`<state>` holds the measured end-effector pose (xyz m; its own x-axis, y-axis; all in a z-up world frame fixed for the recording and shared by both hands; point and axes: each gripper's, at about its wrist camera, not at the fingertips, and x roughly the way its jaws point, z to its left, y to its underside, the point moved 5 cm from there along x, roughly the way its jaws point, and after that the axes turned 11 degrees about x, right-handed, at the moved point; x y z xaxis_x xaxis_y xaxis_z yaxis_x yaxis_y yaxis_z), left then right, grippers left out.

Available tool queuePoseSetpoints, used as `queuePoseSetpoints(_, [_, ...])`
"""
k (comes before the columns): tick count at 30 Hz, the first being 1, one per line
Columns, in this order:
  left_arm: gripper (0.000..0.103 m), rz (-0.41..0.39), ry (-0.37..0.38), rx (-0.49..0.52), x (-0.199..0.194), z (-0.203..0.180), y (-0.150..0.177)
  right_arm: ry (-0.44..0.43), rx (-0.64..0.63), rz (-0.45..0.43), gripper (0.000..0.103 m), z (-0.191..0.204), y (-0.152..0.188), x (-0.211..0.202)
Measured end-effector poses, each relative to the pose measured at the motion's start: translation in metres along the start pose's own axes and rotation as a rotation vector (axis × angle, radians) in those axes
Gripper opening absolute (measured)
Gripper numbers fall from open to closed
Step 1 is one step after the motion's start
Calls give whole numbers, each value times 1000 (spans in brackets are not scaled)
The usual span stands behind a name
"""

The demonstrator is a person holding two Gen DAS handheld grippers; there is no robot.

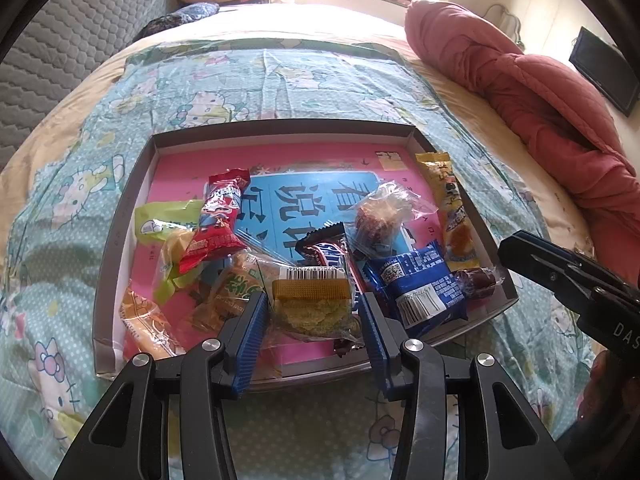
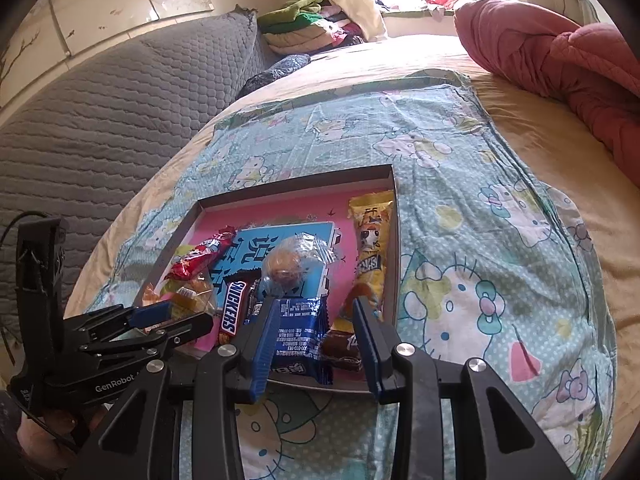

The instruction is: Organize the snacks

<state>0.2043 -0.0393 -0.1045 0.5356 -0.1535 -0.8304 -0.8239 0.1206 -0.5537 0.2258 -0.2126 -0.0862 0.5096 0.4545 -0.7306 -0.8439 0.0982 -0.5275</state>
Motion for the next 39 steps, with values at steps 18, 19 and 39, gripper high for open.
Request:
queuePoseSetpoints(18, [55,-5,6,-6,-3,1,-1,-8,18,-1,38,-2,-1,0])
queuePoseSetpoints(19, [55,-7,4,-5,-3,2,-1,-8,19,-2,38,-2,-2,0])
queuePoseSetpoints(39, [69,-39,5,-13,-20,3,-10,19,70,-49,46,-16,-9,-8])
